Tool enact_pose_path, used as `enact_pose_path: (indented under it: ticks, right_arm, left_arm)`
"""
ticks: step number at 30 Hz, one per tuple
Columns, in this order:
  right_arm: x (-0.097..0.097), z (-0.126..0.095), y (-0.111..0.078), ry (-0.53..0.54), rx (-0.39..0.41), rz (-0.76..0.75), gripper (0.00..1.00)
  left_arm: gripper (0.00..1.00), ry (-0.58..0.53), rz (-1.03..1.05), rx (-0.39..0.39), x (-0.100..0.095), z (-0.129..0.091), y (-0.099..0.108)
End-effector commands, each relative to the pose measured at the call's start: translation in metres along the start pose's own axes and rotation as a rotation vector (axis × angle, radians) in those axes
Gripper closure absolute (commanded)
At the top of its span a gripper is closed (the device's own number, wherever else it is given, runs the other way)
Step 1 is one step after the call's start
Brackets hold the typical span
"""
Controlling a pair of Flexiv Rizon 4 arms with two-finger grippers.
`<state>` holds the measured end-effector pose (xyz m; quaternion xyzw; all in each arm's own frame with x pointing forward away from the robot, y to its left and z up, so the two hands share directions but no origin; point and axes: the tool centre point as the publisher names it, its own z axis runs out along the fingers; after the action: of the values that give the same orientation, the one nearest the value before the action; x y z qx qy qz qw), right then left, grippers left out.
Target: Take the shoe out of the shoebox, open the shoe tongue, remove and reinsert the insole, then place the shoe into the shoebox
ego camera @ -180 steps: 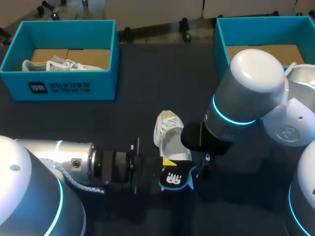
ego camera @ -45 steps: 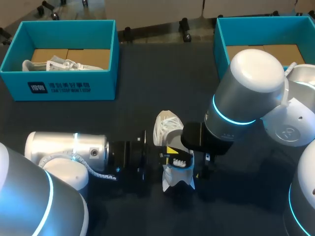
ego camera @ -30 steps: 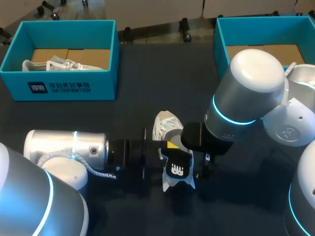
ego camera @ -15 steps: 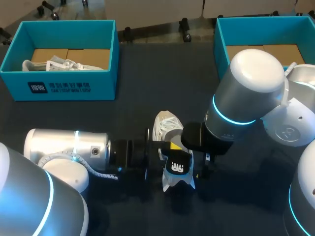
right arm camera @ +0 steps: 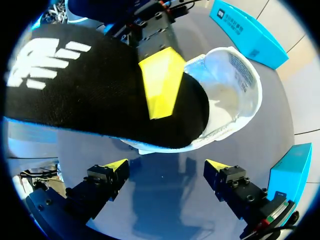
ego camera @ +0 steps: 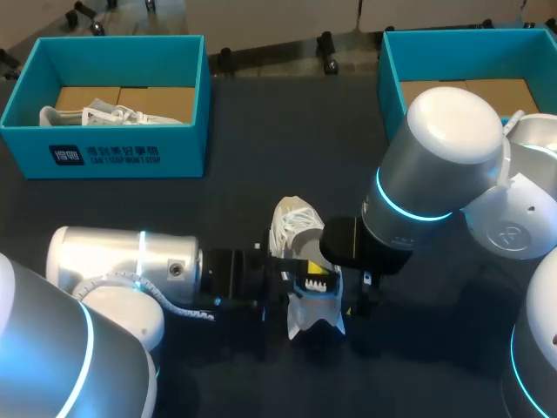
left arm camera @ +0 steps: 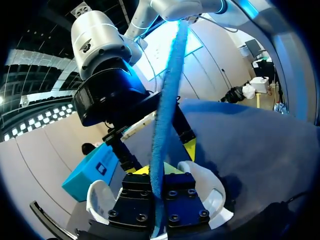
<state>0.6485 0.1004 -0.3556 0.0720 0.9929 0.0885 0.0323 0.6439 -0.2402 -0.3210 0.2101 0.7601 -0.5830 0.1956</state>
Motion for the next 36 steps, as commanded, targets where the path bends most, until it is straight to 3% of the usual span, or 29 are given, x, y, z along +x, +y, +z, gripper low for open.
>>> enact_pose_path:
  ticks: [1,18,36]
  right_arm:
    - [0.000,0.001,0.000,0.001,-0.001,0.000,0.00]
    - [0.000,0.001,0.000,0.001,-0.001,0.000,0.00]
    - [0.000,0.001,0.000,0.001,-0.001,0.000,0.00]
  left_arm:
    - [1.00,0.001,-0.001,-0.002,0.001,0.006,0.006]
    - [1.00,-0.065,0.085,0.018,-0.003,0.010,0.024]
    - [1.00,-0.116,0.173,-0.020,-0.005,0.016,0.038]
